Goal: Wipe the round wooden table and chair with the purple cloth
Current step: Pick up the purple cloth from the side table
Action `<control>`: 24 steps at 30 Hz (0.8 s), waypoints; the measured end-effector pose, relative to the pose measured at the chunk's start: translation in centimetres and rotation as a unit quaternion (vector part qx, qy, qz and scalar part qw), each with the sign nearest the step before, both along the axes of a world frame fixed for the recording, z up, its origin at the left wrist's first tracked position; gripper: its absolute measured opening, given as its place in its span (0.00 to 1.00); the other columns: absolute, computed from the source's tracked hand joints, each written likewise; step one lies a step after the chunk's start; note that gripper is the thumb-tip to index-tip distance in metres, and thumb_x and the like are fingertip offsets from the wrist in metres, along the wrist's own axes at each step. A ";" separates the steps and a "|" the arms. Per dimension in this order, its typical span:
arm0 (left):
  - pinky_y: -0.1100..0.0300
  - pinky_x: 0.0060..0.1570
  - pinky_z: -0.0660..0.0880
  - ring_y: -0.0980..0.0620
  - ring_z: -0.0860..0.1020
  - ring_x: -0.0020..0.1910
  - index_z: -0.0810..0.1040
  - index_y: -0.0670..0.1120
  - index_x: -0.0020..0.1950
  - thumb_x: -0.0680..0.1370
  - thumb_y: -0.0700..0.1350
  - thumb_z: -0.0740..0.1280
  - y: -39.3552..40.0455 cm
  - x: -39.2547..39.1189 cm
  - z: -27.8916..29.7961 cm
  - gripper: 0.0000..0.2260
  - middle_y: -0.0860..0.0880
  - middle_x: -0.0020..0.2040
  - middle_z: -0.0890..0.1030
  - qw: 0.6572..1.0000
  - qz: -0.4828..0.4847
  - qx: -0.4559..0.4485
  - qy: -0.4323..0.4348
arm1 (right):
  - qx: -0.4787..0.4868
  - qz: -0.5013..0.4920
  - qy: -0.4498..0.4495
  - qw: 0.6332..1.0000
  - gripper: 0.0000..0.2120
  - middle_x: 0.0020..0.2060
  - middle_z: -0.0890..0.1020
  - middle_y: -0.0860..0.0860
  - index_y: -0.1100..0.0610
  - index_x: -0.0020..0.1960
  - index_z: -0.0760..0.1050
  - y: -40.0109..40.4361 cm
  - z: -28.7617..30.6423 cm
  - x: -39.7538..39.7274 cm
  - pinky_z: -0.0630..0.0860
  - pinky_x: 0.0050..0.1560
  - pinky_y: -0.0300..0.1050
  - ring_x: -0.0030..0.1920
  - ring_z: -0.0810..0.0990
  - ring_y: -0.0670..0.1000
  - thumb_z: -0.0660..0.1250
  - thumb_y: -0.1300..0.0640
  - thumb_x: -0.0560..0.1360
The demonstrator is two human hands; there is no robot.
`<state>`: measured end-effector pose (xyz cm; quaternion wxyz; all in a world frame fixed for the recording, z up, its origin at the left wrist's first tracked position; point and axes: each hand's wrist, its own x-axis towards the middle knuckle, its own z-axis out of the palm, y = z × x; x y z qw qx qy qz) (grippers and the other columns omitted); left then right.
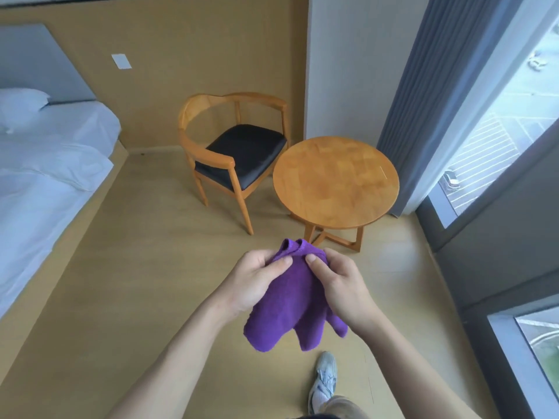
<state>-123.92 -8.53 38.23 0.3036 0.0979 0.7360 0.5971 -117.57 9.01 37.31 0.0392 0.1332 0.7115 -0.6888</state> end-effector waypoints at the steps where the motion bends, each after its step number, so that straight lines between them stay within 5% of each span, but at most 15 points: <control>1: 0.61 0.43 0.76 0.53 0.83 0.44 0.85 0.44 0.52 0.85 0.47 0.64 0.6 -1.4 -0.1 0.12 0.49 0.45 0.86 1.000 0.005 -0.008 0.001 | -0.010 0.003 -0.001 1.000 0.19 0.37 0.78 0.54 0.66 0.49 0.76 0.7 -0.1 -1.5 0.72 0.39 0.48 0.37 0.75 0.51 0.64 0.48 0.82; 7: 0.51 0.45 0.62 0.48 0.67 0.41 0.71 0.32 0.43 0.77 0.63 0.64 3.7 -8.2 -1.8 0.30 0.47 0.41 0.69 0.995 0.090 -0.026 0.014 | -0.017 -0.001 -0.022 1.000 0.21 0.36 0.77 0.53 0.68 0.49 0.74 4.4 -0.9 -11.0 0.72 0.37 0.46 0.37 0.75 0.52 0.62 0.48 0.83; 14: 0.56 0.43 0.71 0.51 0.76 0.41 0.74 0.31 0.51 0.74 0.51 0.70 5.0 -16.0 -5.0 0.22 0.47 0.42 0.79 0.991 0.124 0.009 -0.045 | -0.074 -0.032 -0.059 0.995 0.30 0.37 0.77 0.55 0.68 0.50 0.75 6.0 -3.5 -20.4 0.73 0.41 0.51 0.38 0.76 0.53 0.65 0.38 0.78; 18: 0.60 0.39 0.76 0.52 0.79 0.39 0.75 0.37 0.48 0.82 0.42 0.69 5.2 -22.9 -7.4 0.09 0.50 0.39 0.81 0.989 0.131 -0.012 -0.066 | -0.082 -0.067 -0.092 0.990 0.21 0.39 0.85 0.58 0.57 0.48 0.83 5.9 -6.2 -25.6 0.80 0.42 0.52 0.39 0.82 0.54 0.67 0.39 0.79; 22: 0.43 0.49 0.79 0.47 0.79 0.44 0.77 0.40 0.50 0.78 0.50 0.70 6.0 -30.6 -8.9 0.13 0.37 0.44 0.82 0.995 0.073 -0.044 -0.052 | -0.051 -0.125 -0.122 0.983 0.18 0.40 0.87 0.51 0.50 0.47 0.84 6.2 -7.8 -30.2 0.80 0.36 0.43 0.40 0.85 0.51 0.73 0.36 0.71; 24: 0.51 0.45 0.78 0.52 0.79 0.41 0.79 0.47 0.47 0.77 0.53 0.69 6.5 -34.0 -9.9 0.09 0.41 0.44 0.83 0.997 0.033 -0.069 -0.030 | -0.023 -0.137 -0.143 0.980 0.23 0.39 0.87 0.50 0.52 0.49 0.82 6.6 -8.3 -32.3 0.79 0.34 0.41 0.40 0.86 0.53 0.75 0.35 0.64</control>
